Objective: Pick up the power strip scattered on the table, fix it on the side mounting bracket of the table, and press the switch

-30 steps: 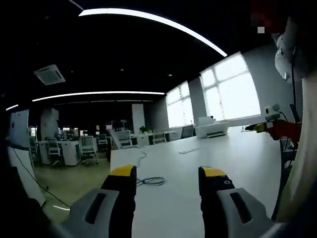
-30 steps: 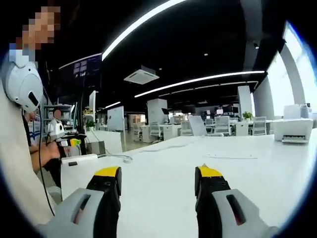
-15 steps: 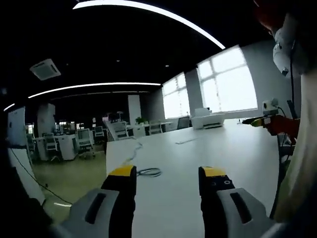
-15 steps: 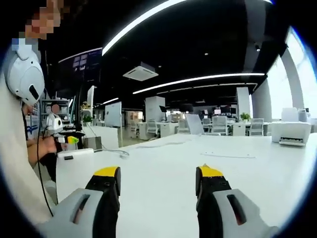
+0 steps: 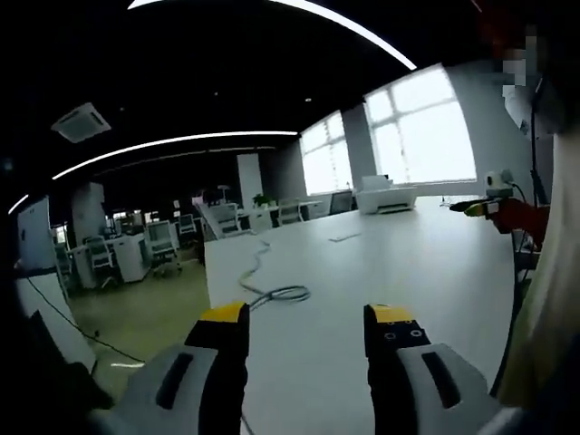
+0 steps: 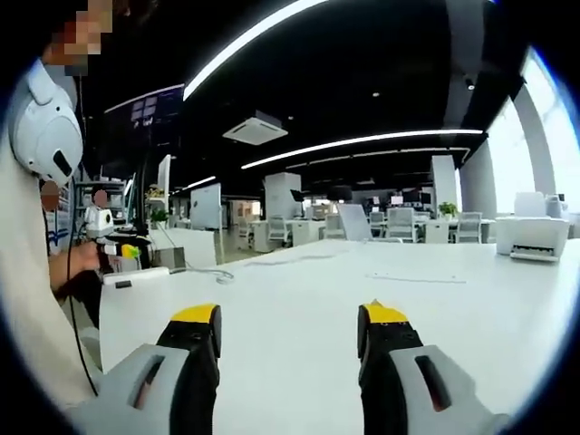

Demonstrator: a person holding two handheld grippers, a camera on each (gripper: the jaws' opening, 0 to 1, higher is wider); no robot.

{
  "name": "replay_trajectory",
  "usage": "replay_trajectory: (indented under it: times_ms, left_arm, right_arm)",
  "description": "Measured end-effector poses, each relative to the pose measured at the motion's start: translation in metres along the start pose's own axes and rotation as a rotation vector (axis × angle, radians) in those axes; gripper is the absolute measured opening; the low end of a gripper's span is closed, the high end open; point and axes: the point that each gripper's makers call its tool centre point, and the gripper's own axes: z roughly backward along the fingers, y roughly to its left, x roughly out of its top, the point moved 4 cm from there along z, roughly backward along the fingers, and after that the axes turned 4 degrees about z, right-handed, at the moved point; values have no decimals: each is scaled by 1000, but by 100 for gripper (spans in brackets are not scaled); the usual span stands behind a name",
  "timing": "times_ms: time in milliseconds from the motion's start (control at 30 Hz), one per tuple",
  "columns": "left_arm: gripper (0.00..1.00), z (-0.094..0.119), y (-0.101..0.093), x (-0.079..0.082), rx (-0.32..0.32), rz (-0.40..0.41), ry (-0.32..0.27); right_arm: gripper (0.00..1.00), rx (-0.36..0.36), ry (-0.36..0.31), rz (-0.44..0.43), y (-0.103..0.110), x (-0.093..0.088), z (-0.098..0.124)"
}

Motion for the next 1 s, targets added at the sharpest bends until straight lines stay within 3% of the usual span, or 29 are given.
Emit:
replay_trajectory:
  times_ms: [200, 600, 1000]
  left_arm:
    - [54, 12, 10, 3, -2, -74, 92]
    - [55, 33, 32, 23, 0, -164, 127]
    - [56, 49, 56, 23, -24, -197, 206]
  right_arm:
    - [56, 2, -5, -10, -1, -1, -2]
    - [56, 0, -10, -22, 0, -2, -1]
    - [55, 0, -5, -20, 0, -1, -3]
